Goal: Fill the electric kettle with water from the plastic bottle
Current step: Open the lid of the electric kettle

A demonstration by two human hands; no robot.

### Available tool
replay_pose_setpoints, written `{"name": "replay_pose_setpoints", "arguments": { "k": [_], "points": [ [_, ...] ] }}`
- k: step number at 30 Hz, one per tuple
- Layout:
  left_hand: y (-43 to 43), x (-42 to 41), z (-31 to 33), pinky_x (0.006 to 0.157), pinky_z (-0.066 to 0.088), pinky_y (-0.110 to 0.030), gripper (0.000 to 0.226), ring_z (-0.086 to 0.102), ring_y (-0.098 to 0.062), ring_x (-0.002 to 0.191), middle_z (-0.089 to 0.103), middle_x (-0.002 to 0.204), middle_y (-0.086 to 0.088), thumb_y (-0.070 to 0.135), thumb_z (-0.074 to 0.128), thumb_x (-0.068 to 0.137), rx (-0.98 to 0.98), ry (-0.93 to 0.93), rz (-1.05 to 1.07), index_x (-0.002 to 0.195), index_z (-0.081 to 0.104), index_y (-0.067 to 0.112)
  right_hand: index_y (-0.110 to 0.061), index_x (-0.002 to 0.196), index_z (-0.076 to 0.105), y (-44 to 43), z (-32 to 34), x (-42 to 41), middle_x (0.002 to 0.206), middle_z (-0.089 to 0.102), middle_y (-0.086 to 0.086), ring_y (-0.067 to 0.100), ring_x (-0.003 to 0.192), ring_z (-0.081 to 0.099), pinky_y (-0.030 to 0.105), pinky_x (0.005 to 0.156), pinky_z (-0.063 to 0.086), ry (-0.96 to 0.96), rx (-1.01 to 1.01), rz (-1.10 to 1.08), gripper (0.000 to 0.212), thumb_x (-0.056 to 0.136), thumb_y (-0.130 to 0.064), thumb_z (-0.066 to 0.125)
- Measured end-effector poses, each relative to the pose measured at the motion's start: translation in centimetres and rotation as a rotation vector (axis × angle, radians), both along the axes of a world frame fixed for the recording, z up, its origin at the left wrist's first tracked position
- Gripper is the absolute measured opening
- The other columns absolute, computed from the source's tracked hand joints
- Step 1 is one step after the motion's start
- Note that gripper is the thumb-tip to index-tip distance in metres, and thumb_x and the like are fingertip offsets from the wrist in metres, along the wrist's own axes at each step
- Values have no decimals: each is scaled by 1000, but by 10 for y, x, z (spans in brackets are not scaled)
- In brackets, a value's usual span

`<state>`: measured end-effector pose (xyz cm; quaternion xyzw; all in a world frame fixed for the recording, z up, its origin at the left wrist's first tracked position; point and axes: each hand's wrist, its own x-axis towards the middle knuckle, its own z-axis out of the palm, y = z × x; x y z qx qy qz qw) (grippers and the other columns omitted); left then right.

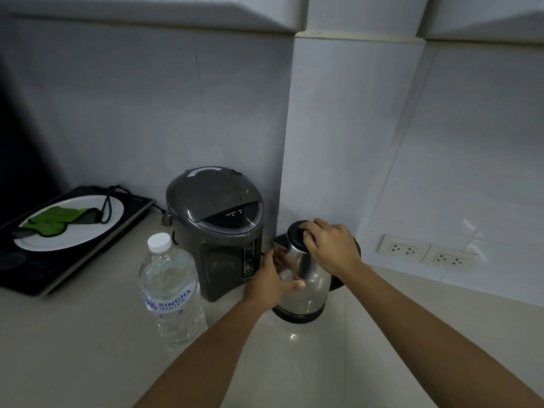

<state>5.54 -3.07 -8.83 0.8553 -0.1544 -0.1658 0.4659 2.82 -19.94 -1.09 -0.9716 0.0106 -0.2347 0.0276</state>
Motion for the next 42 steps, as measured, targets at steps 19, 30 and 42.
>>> {"name": "replay_pose_setpoints", "arguments": {
  "k": [19,30,42],
  "points": [
    [-1,-2,4,101,49,-41,98,55,-9,119,57,123,18,50,84,65,-25,-5,-14,144,29,32,-27,140,39,-6,17,-18,153,40,-2,27,110,63,42,80,56,114,98,-13,59,94,-64,40],
    [-3,-3,2,100,49,-37,95,56,-10,120,58,124,17,45,86,66,-58,18,23,143,32,32,-25,152,24,-16,-3,-26,162,26,9,23,66,65,33,45,55,-185,43,9,62,99,-20,56],
    [-3,-2,1,102,49,-40,94,54,-10,121,58,123,18,44,86,66,-59,21,17,142,32,32,-3,154,24,-19,-6,-23,164,13,16,33,151,8,53,121,3,-231,-88,-135,70,91,-4,54]
  ]
}}
